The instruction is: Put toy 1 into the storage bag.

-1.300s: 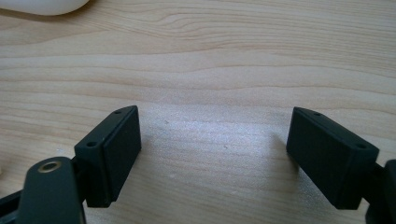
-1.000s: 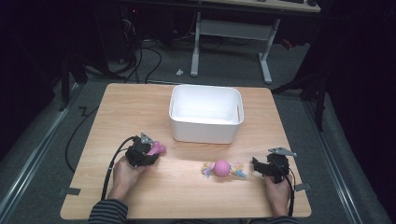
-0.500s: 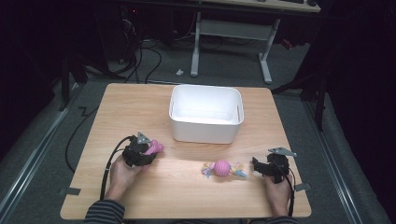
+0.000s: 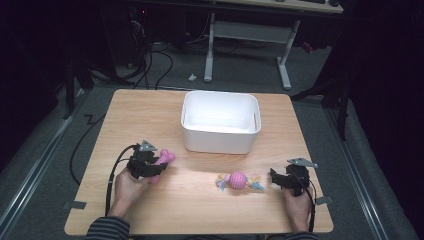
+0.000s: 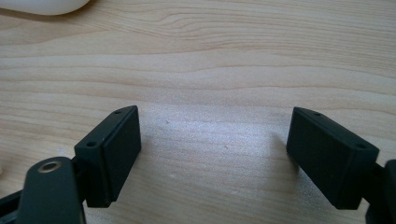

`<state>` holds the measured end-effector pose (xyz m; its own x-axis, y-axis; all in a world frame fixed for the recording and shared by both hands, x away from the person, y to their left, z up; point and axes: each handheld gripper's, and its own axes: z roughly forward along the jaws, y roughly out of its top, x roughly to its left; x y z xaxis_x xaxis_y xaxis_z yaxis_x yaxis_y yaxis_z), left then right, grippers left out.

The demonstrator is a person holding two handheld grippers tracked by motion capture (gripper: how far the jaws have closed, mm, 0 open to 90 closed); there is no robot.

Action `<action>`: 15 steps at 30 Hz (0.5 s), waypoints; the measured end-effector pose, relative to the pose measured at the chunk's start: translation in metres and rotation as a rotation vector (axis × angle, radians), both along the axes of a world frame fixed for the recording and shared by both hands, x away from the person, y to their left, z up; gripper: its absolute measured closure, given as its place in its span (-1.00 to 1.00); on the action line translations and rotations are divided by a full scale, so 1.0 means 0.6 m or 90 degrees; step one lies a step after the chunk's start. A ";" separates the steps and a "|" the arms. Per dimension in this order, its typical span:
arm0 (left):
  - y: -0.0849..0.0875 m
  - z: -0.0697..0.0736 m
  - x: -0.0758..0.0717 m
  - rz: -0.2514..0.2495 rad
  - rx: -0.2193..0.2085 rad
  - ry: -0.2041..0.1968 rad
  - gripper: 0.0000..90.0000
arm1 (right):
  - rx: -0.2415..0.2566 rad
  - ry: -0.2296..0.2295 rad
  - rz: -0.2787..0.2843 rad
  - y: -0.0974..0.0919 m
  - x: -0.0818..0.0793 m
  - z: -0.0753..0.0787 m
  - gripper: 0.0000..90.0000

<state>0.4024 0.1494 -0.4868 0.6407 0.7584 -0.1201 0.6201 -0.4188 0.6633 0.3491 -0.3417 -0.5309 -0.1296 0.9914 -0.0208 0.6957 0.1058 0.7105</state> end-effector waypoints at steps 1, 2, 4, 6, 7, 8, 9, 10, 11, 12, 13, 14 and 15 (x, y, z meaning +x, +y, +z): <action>0.000 0.000 0.000 0.000 0.000 0.000 0.31 | 0.000 0.000 0.000 0.000 0.000 0.000 -0.60; -0.001 0.006 0.000 -0.001 0.007 -0.004 0.31 | 0.000 0.000 0.000 0.000 0.000 0.000 -0.60; -0.003 0.017 -0.001 -0.010 0.010 -0.009 0.31 | -0.001 -0.001 0.002 0.000 0.000 0.000 -0.60; -0.007 0.028 -0.002 -0.019 0.016 -0.017 0.31 | 0.000 0.000 0.001 0.000 0.000 0.000 -0.60; -0.007 0.028 -0.002 -0.019 0.016 -0.017 0.31 | 0.000 0.000 0.001 0.000 0.000 0.000 -0.60; -0.010 0.037 -0.002 -0.026 0.017 -0.022 0.31 | 0.000 0.000 0.001 0.000 0.000 0.000 -0.60; -0.010 0.037 -0.002 -0.026 0.017 -0.022 0.31 | 0.000 0.000 0.001 0.000 0.000 0.000 -0.60; -0.013 0.046 -0.002 -0.029 0.012 -0.023 0.31 | 0.000 0.000 0.000 0.000 0.000 0.000 -0.60; -0.013 0.046 -0.002 -0.029 0.012 -0.023 0.31 | 0.000 0.000 0.000 0.000 0.000 0.000 -0.60; -0.016 0.053 -0.001 -0.031 0.011 -0.027 0.31 | 0.000 0.000 0.000 0.000 0.000 0.000 -0.60; -0.016 0.053 -0.001 -0.031 0.011 -0.027 0.31 | 0.000 0.000 0.000 0.000 0.000 0.000 -0.60; -0.019 0.062 0.000 -0.031 0.004 -0.032 0.31 | 0.000 0.000 0.000 0.000 0.000 0.000 -0.60; -0.020 0.066 0.001 -0.034 -0.001 -0.031 0.31 | 0.000 0.000 0.001 0.000 0.000 0.000 -0.60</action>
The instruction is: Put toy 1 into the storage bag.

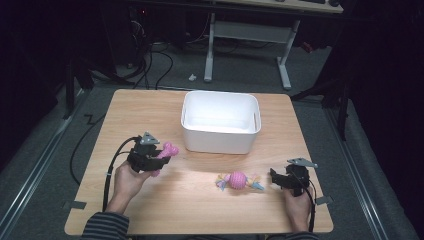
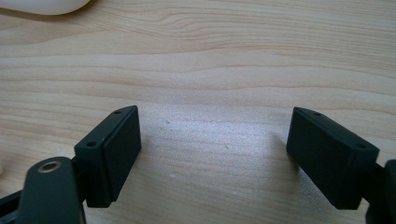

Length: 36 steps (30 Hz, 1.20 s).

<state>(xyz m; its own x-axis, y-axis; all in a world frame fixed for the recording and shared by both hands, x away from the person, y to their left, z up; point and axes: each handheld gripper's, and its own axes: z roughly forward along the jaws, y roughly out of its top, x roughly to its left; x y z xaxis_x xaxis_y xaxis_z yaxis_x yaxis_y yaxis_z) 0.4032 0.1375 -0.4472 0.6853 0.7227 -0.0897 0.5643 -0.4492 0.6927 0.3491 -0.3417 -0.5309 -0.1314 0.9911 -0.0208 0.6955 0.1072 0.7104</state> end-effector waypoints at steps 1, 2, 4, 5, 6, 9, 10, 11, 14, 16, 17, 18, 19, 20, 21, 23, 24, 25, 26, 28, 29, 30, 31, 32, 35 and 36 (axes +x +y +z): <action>-0.002 0.004 0.000 -0.002 -0.003 -0.001 0.31 | 0.001 0.000 -0.001 0.000 0.000 0.000 -0.60; -0.003 0.007 0.000 -0.006 -0.002 -0.003 0.31 | 0.000 0.000 0.000 0.000 0.000 0.000 -0.60; -0.004 0.010 0.000 -0.008 -0.002 -0.005 0.31 | 0.000 0.000 0.000 0.000 0.000 0.000 -0.60; -0.006 0.014 0.000 -0.013 -0.001 -0.006 0.31 | 0.000 0.000 0.001 0.000 0.000 0.000 -0.60; -0.007 0.018 0.000 -0.015 -0.003 -0.009 0.31 | 0.001 0.000 0.000 0.000 0.000 0.000 -0.60; -0.008 0.029 -0.001 -0.028 -0.008 -0.011 0.31 | 0.001 0.000 0.000 0.000 0.000 0.000 -0.60; -0.010 0.037 0.001 -0.038 -0.009 -0.014 0.31 | 0.001 0.000 0.000 0.000 0.000 0.000 -0.60; -0.010 0.041 0.003 -0.042 -0.011 -0.015 0.31 | 0.001 0.000 0.000 0.001 0.000 0.000 -0.60; -0.013 0.049 0.006 -0.053 -0.012 -0.014 0.31 | 0.000 0.001 0.001 0.001 0.000 0.000 -0.60; -0.018 0.059 0.008 -0.066 -0.019 -0.018 0.31 | 0.000 0.001 0.001 0.001 0.000 0.000 -0.60; -0.018 0.059 0.008 -0.066 -0.019 -0.018 0.31 | 0.000 0.001 0.001 0.000 0.000 0.000 -0.60; -0.021 0.064 0.008 -0.071 -0.021 -0.019 0.31 | 0.000 0.001 0.001 0.000 0.000 0.000 -0.60; -0.025 0.071 0.009 -0.079 -0.020 -0.023 0.31 | 0.000 0.001 0.001 0.001 0.000 0.000 -0.60; -0.025 0.071 0.009 -0.079 -0.020 -0.023 0.31 | 0.000 0.001 0.001 0.001 0.000 0.000 -0.60; -0.030 0.080 0.011 -0.091 -0.027 -0.022 0.31 | 0.000 0.001 0.001 0.000 0.000 0.000 -0.60; -0.035 0.088 0.013 -0.098 -0.024 -0.025 0.31 | 0.000 0.001 0.001 0.001 0.000 0.000 -0.60; -0.037 0.092 0.014 -0.101 -0.024 -0.025 0.31 | 0.000 0.001 0.001 0.001 0.000 0.000 -0.60; -0.039 0.095 0.015 -0.103 -0.023 -0.024 0.31 | 0.000 0.001 0.001 0.001 0.000 0.000 -0.60; -0.039 0.095 0.015 -0.103 -0.023 -0.024 0.31 | 0.000 0.001 0.001 0.001 0.000 0.000 -0.60; -0.042 0.101 0.018 -0.106 -0.021 -0.023 0.31 | 0.002 0.001 0.003 0.001 -0.001 0.000 -0.60; -0.046 0.107 0.021 -0.108 -0.020 -0.024 0.31 | 0.001 0.001 0.004 0.001 0.000 0.000 -0.61; -0.046 0.107 0.021 -0.108 -0.020 -0.024 0.31 | 0.001 0.000 0.004 0.001 0.000 0.000 -0.60; -0.049 0.113 0.025 -0.114 -0.025 -0.023 0.31 | 0.001 0.001 0.004 0.001 0.000 0.000 -0.61; -0.051 0.116 0.026 -0.115 -0.026 -0.025 0.31 | 0.001 0.001 0.004 0.001 0.000 0.000 -0.61; -0.058 0.127 0.031 -0.122 -0.024 -0.031 0.31 | 0.001 0.001 0.004 0.001 0.000 0.000 -0.61; -0.058 0.127 0.031 -0.122 -0.024 -0.031 0.31 | 0.001 0.001 0.004 0.001 0.000 0.000 -0.61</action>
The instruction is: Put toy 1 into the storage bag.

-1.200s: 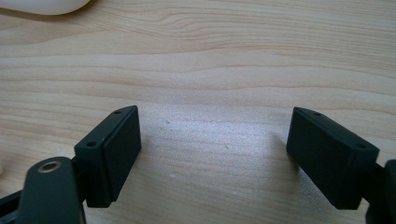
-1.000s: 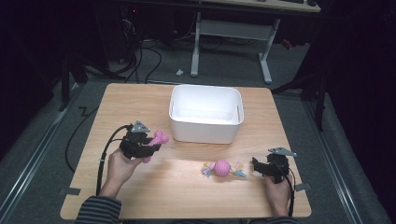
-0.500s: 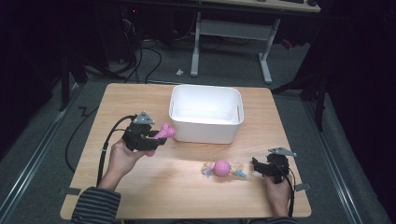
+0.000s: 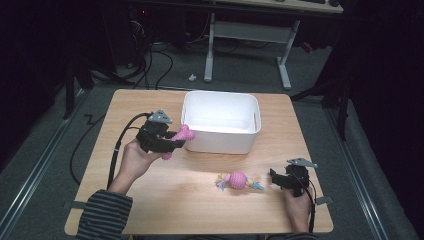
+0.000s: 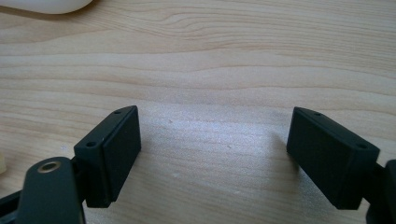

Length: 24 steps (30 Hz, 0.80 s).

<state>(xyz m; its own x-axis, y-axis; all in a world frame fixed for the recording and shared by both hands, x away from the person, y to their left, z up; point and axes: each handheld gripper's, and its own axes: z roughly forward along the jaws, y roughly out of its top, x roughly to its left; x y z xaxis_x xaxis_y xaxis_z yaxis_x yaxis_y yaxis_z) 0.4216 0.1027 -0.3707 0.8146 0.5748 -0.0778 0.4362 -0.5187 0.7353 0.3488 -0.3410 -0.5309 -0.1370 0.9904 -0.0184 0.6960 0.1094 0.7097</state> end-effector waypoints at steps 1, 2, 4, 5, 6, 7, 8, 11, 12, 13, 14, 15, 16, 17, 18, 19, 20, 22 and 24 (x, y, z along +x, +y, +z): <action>-0.001 0.003 0.001 -0.001 -0.003 0.000 0.31 | 0.000 0.000 0.001 0.000 0.000 0.000 -0.61; -0.004 0.007 0.003 -0.004 -0.005 -0.001 0.31 | 0.000 0.000 0.000 0.000 0.000 0.000 -0.61; -0.010 0.019 0.008 -0.009 -0.010 -0.010 0.31 | 0.000 0.000 0.000 0.000 0.000 0.000 -0.61; -0.013 0.023 0.010 -0.007 -0.010 -0.014 0.31 | 0.000 0.000 0.000 0.000 0.000 0.000 -0.61; -0.013 0.023 0.010 -0.007 -0.010 -0.014 0.31 | 0.000 0.000 0.000 0.000 0.000 0.000 -0.61; -0.016 0.031 0.013 -0.002 -0.011 -0.019 0.31 | 0.000 0.000 0.000 0.000 0.000 0.000 -0.61; -0.016 0.031 0.013 -0.002 -0.011 -0.019 0.31 | 0.000 0.000 0.000 0.000 0.000 0.000 -0.61; -0.019 0.039 0.021 -0.003 -0.019 -0.020 0.31 | 0.000 0.000 0.000 0.000 0.000 0.000 -0.61; -0.021 0.042 0.024 -0.004 -0.019 -0.020 0.31 | 0.000 0.000 0.000 0.000 0.000 0.000 -0.61; -0.023 0.045 0.027 -0.005 -0.019 -0.019 0.31 | 0.000 0.000 0.000 0.000 0.000 0.000 -0.61; -0.025 0.048 0.029 -0.006 -0.020 -0.020 0.31 | 0.000 0.000 0.000 0.000 0.000 0.000 -0.61; -0.027 0.051 0.031 -0.007 -0.022 -0.020 0.31 | 0.000 0.000 0.000 0.000 0.000 0.000 -0.61; -0.030 0.054 0.034 -0.010 -0.021 -0.021 0.31 | 0.000 0.000 0.000 0.000 0.000 0.000 -0.61; -0.032 0.056 0.035 -0.012 -0.021 -0.022 0.31 | 0.000 0.000 0.000 0.000 0.000 0.000 -0.61; -0.038 0.060 0.039 -0.015 -0.017 -0.024 0.31 | 0.000 0.000 0.000 0.000 0.000 0.000 -0.61; -0.038 0.060 0.039 -0.015 -0.017 -0.024 0.31 | 0.000 0.000 0.000 0.000 0.000 0.000 -0.61; -0.043 0.062 0.042 -0.017 -0.018 -0.023 0.31 | 0.000 0.000 0.000 0.000 0.000 0.000 -0.61; -0.054 0.065 0.048 -0.024 -0.009 -0.026 0.31 | 0.000 0.000 0.001 0.000 0.000 0.000 -0.61; -0.058 0.066 0.050 -0.026 -0.008 -0.025 0.31 | 0.000 0.000 0.000 0.000 0.000 0.000 -0.61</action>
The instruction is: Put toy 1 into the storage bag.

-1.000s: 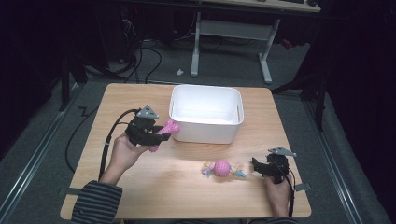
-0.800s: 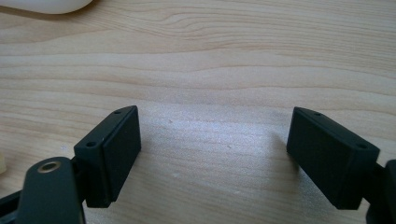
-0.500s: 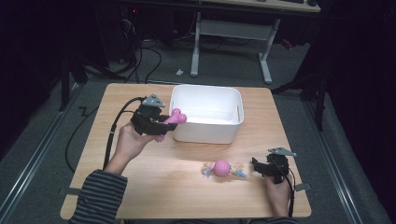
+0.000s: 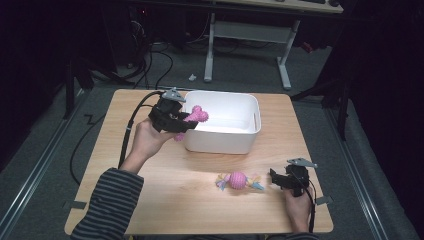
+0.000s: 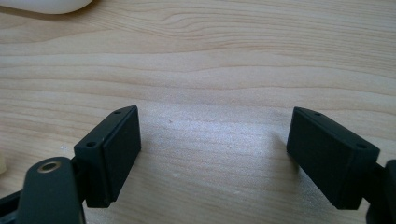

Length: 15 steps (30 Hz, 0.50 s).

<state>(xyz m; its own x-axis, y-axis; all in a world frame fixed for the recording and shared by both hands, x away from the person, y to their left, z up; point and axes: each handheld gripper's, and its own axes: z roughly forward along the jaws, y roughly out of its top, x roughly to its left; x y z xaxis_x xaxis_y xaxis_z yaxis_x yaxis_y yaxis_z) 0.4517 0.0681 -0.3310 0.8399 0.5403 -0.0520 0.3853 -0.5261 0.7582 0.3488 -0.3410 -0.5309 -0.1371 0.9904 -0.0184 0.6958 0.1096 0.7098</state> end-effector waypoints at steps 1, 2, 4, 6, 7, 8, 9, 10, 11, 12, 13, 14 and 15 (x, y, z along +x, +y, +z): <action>-0.007 0.001 0.004 -0.004 0.002 0.000 0.31 | 0.000 0.000 0.000 0.000 0.000 0.000 -0.60; -0.007 0.001 0.004 -0.004 0.002 0.000 0.31 | 0.000 0.000 0.000 0.000 0.000 0.000 -0.60; -0.012 0.002 0.007 -0.008 0.001 0.003 0.31 | 0.000 0.000 0.000 0.000 0.000 0.000 -0.61; -0.019 0.003 0.011 -0.008 0.005 0.001 0.31 | 0.000 0.000 0.000 0.000 0.000 0.000 -0.61; -0.021 0.004 0.012 -0.009 0.006 0.000 0.31 | 0.000 0.000 0.000 0.000 0.000 0.000 -0.61; -0.021 0.004 0.012 -0.009 0.006 0.000 0.31 | 0.000 0.000 0.000 0.000 0.000 0.000 -0.61; -0.023 0.004 0.013 -0.010 0.005 0.000 0.31 | 0.000 0.000 0.000 0.000 0.000 0.000 -0.61; -0.025 0.005 0.015 -0.010 0.004 -0.001 0.31 | 0.000 0.000 0.000 0.000 0.000 0.000 -0.61; -0.028 0.006 0.018 -0.009 0.007 -0.003 0.31 | 0.000 0.000 0.000 0.000 0.000 0.000 -0.61; -0.028 0.006 0.018 -0.009 0.007 -0.003 0.31 | 0.000 0.000 0.000 0.000 0.000 0.000 -0.61; -0.030 0.006 0.020 -0.003 0.008 -0.006 0.31 | 0.000 0.000 0.000 0.000 0.000 0.000 -0.61; -0.034 0.006 0.025 0.007 0.005 -0.009 0.31 | 0.000 0.000 0.000 0.000 0.000 0.000 -0.61; -0.034 0.006 0.025 0.007 0.005 -0.009 0.30 | 0.000 0.000 0.000 0.000 0.000 0.000 -0.61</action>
<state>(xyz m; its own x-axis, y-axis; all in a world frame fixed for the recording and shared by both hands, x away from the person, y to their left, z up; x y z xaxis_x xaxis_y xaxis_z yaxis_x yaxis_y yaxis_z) 0.4665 0.0480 -0.3273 0.8347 0.5495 -0.0365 0.3806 -0.5277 0.7594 0.3489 -0.3411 -0.5309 -0.1376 0.9903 -0.0189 0.6953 0.1102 0.7102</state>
